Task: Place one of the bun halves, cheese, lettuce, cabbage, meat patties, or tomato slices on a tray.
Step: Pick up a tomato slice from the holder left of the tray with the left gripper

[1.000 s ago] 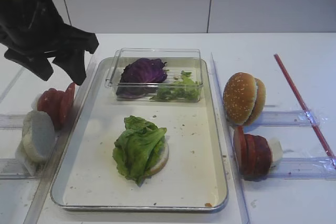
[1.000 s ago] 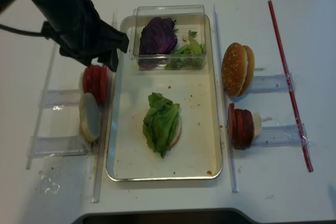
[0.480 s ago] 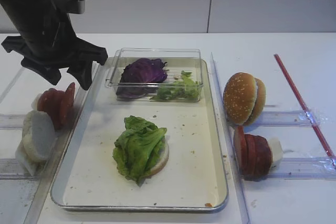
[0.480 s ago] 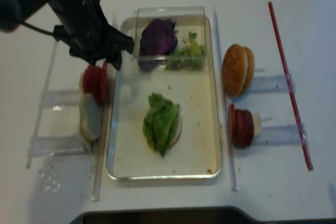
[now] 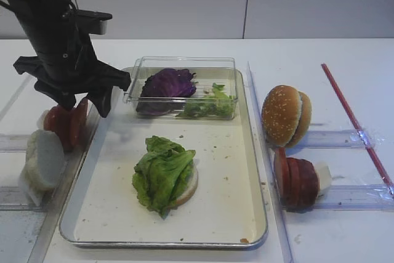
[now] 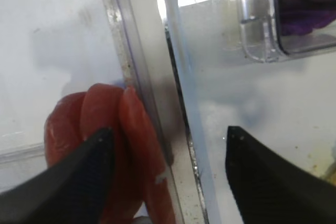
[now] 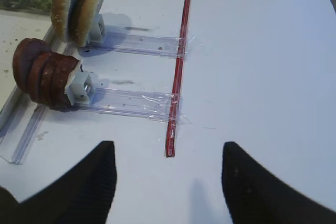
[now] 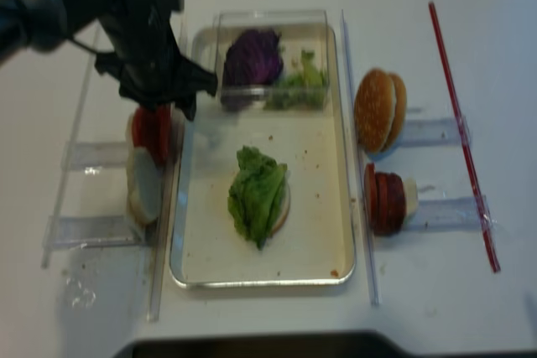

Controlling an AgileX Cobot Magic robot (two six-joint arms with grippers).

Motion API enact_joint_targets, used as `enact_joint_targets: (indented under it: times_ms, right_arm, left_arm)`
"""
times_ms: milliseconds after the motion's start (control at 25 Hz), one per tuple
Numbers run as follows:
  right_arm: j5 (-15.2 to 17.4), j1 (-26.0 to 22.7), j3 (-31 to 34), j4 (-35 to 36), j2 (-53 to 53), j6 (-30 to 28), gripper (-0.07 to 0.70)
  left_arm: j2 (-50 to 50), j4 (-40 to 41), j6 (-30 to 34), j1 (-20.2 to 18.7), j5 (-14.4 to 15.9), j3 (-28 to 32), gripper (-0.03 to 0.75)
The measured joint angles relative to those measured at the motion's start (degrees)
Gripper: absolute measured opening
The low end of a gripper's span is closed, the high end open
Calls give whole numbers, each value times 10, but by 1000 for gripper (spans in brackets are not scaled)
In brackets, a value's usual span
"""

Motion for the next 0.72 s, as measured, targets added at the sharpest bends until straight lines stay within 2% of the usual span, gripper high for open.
enact_joint_targets:
  times_ms: [360, 720]
  right_arm:
    - [0, 0, 0, 0, 0, 0, 457]
    - [0, 0, 0, 0, 0, 0, 457]
  left_arm:
    - [16, -3, -1, 0, 3, -3, 417]
    - [31, 0, -1, 0, 10, -3, 312]
